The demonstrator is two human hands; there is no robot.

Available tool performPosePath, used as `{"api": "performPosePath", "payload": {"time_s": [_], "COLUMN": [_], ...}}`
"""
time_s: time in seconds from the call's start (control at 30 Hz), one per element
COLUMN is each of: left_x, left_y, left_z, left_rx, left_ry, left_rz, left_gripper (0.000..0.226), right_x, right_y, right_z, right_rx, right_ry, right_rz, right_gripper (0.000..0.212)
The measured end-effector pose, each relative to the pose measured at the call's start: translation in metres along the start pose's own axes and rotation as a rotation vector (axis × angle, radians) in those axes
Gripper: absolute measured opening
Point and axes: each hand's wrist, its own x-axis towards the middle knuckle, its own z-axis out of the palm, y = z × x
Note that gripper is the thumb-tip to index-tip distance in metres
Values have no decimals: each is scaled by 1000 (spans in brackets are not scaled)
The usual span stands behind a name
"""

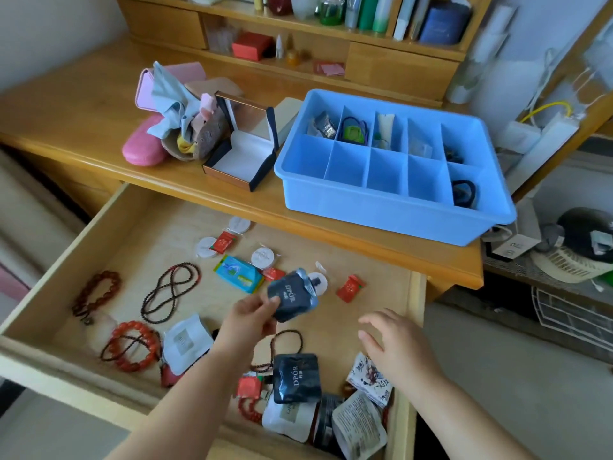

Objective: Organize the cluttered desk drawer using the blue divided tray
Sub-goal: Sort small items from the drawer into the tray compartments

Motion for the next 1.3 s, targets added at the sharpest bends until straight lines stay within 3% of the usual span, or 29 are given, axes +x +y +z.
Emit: {"api": "performPosePath", "payload": {"time_s": [0.07,0.17,0.23,0.3,0.33,0.4,0.47,0.5,0.57,0.63,0.73,0.8,0.9,1.0,1.1,1.13,1.2,1.27,1.3], "left_x": [2,0,-4,-12,-16,-22,-31,-35,-41,-44,-41,-35,-26,-25,-28,-28,-30,-35,-40], "left_y": [7,12,13,12,9,1,-8,-14,-24,-28,-20,-7,13,20,15,11,1,-7,-10], "left_z": [-19,-32,-29,-20,-15,-11,-8,-7,-5,2,11,13,13,23,30,29,23,15,12], "left_rx": [-213,-108,-67,8,140,538,943,1130,1470,1642,1522,1250,736,321,-48,-45,274,702,844], "left_ry": [117,208,114,-73,-164,-316,-496,-570,-611,-572,-441,-285,-154,-139,-247,-271,-237,-150,-158], "left_rz": [-20,25,24,-22,-27,16,134,236,461,552,562,488,259,56,-96,-100,12,196,260], "left_gripper": [24,25,21,10,10,31,54,63,75,75,47,25,13,12,18,21,26,25,22], "right_x": [6,7,5,5,6,8,8,5,-3,-17,-29,-24,-4,12,21,21,12,-2,-10], "right_y": [-3,-7,-7,-8,-9,-9,-6,-6,-8,-14,-12,-10,-2,4,-2,-5,-8,-10,-11], "right_z": [3,11,17,19,18,16,13,11,7,8,19,14,-1,-9,-6,-4,-1,5,9], "right_rx": [-118,-310,-359,-342,-330,-315,-280,-249,-199,-249,-355,-207,2,116,296,310,164,-37,-99], "right_ry": [-192,-473,-512,-452,-405,-274,-135,-141,-407,-709,-732,-661,-458,-241,-62,-22,41,41,-66], "right_rz": [-22,-22,-23,-28,-31,-31,-67,-125,-247,-301,-365,-262,-34,128,288,332,291,45,-67], "right_gripper": [52,78,65,40,31,22,24,31,48,54,43,26,16,24,10,17,36,25,19]}}
